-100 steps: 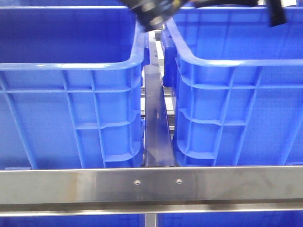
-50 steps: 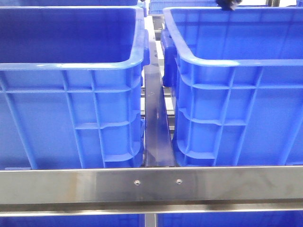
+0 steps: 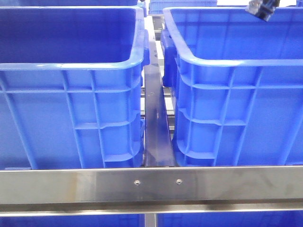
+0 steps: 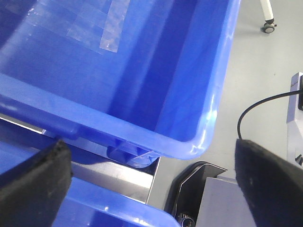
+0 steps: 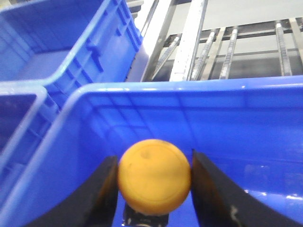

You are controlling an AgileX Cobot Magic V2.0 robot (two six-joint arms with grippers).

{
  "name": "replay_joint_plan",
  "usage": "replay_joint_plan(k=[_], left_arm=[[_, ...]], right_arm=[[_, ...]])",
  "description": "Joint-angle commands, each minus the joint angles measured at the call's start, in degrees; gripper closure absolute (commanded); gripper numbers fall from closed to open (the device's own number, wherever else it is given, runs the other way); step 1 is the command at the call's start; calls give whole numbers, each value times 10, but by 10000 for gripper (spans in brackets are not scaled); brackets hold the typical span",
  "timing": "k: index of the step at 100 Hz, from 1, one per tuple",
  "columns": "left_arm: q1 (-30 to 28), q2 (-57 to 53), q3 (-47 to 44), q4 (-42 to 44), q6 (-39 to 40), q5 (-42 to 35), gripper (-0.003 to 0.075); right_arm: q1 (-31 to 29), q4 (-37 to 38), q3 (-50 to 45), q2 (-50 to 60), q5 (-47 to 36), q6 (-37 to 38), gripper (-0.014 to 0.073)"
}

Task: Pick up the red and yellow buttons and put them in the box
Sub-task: 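Carry the yellow button into the empty bin and open the right gripper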

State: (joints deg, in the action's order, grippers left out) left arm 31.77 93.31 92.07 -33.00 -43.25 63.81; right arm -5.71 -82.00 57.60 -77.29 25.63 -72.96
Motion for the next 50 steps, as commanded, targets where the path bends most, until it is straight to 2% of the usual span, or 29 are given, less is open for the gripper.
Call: replay_joint_plan(k=[1,25,50], left_arm=[[5,-28,20,-30,1,-15,69],[5,-28,20,-30,1,-15,69],[5,-28,20,-30,1,-16,69]], right_arm=[[-2,-28,22,2,-15,-46,320],[-2,-62,53,-67,-22,-127,320],[1,-90,101,-150,-16,-165,320]])
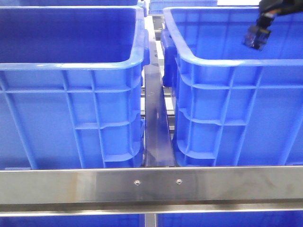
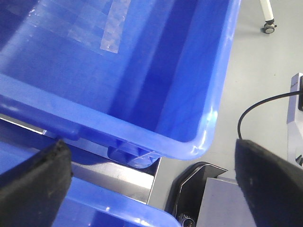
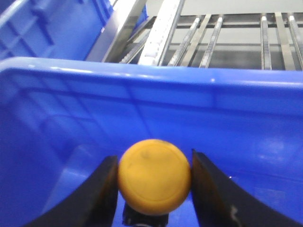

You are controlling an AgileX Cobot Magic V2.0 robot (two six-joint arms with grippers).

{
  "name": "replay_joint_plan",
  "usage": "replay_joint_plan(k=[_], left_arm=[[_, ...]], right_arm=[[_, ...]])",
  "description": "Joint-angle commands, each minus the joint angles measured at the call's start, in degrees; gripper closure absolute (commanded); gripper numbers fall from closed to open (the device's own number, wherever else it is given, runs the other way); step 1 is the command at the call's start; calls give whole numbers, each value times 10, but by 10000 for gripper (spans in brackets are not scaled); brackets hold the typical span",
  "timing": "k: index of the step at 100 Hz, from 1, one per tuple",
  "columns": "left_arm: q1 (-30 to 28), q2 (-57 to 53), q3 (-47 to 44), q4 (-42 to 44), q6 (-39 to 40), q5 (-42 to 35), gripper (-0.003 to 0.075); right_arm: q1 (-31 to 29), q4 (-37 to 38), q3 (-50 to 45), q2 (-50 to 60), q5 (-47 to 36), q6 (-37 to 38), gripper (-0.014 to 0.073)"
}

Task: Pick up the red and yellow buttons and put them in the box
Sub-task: 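Carry the yellow button into the empty bin and open the right gripper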

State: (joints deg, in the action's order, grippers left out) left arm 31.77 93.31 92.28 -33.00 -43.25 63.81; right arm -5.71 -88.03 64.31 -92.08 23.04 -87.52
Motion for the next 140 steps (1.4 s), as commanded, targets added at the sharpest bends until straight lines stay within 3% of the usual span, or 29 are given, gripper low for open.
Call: replay_joint_plan(k=[1,58,103,109,125,140], left_arm=[[5,-28,18,-30,1,-16,69],[5,-28,18,-30,1,-19,69],[5,-28,18,-30,1,-24,69],[5,-28,18,-30,1,-24,69],[5,-28,18,-30,1,-24,69],[5,-28,18,-30,1,-24,69]], right_arm=[[1,-30,37,-4,10,-23,320],[26,-34,114,-130,-7,-82,320],[26,-34,117,-134,-23,-91,315],[26,-34,117,-134,-23,-91,291],[26,-34,117,-134,-23,-91,92],[26,-34,117,-133,-15,-91,54]])
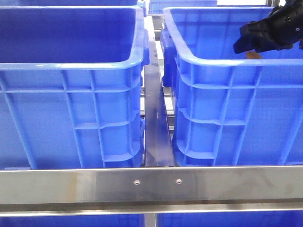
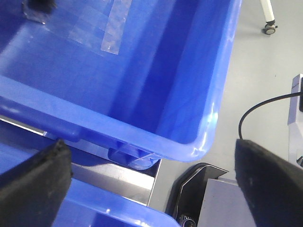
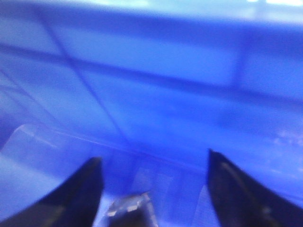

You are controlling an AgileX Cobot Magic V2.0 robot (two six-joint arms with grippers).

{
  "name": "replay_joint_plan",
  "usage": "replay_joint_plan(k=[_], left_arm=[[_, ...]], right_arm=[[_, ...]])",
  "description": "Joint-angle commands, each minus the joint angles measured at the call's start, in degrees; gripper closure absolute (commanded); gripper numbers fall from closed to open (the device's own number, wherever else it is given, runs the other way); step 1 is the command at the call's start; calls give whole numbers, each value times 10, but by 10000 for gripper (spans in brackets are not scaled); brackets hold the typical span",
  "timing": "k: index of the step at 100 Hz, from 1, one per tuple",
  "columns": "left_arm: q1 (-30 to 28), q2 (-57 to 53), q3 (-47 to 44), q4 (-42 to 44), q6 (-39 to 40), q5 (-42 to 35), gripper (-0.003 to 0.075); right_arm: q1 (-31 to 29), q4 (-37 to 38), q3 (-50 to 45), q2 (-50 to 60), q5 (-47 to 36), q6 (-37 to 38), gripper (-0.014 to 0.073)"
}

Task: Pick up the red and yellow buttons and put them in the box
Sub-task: 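Carry the yellow button into the empty bin and open the right gripper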

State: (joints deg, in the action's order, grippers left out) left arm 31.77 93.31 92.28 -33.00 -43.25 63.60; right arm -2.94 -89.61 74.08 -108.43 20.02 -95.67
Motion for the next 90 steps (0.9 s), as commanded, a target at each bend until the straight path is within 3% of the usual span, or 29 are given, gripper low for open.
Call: replay_joint_plan(k=[1,51,61,80,90], left_arm=[[5,-28,18,-30,1,-22,69],[5,-28,18,-30,1,-22,69],[5,-28,18,-30,1,-22,69],[5,-28,18,-30,1,-22,69],[5,-28,18,-30,1,-22,70]], right_arm=[[-1,-18,19,31,15,-10,54],[-2,-18,-64,162,25,-9,77],[-2,-18,-96,199,24,-9,192],[-2,-18,-162,277,24,-9,491],[-2,-18,-197,321,24,-9,594]])
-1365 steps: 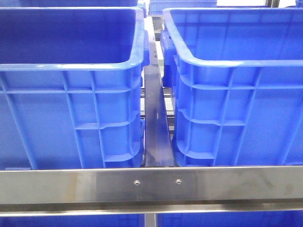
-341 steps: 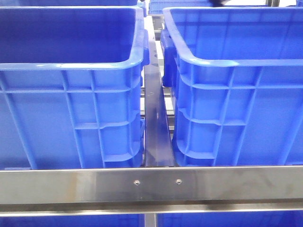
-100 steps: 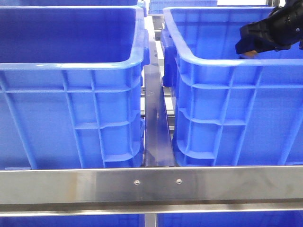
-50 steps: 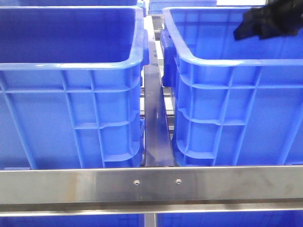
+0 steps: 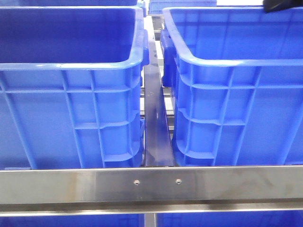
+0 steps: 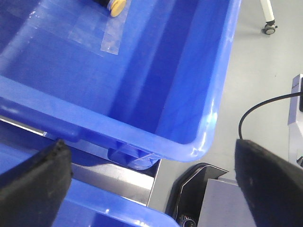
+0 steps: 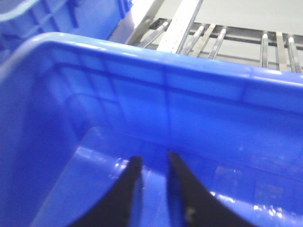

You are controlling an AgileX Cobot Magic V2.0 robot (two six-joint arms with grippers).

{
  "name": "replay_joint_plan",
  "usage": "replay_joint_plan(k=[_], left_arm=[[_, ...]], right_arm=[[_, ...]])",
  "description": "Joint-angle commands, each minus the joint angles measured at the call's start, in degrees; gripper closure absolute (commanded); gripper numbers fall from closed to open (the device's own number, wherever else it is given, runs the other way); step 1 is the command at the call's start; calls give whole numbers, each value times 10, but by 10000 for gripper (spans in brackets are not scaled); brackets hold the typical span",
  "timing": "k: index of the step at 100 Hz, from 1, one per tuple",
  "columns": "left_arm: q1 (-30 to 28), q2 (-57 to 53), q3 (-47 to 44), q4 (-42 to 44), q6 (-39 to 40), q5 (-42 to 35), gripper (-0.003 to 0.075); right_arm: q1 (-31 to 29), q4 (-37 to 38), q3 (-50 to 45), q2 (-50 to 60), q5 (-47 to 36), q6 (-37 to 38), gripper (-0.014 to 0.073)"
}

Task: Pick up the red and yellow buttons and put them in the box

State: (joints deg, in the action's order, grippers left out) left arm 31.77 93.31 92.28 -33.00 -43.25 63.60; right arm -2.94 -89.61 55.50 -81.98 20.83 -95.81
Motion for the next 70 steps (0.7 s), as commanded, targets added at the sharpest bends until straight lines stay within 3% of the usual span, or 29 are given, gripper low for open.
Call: replay_joint_plan(k=[1,14,70], left_arm=[[5,-28,18,-30,1,-22,70],[5,-28,18,-30,1,-22,70],[5,-28,18,-25,5,-22,70]], right_arm=[[-2,-18,-17,63,17,-8,599],[-2,-18,-65,123,21,-8,666],[-2,-18,-261,365,23,-8,664]])
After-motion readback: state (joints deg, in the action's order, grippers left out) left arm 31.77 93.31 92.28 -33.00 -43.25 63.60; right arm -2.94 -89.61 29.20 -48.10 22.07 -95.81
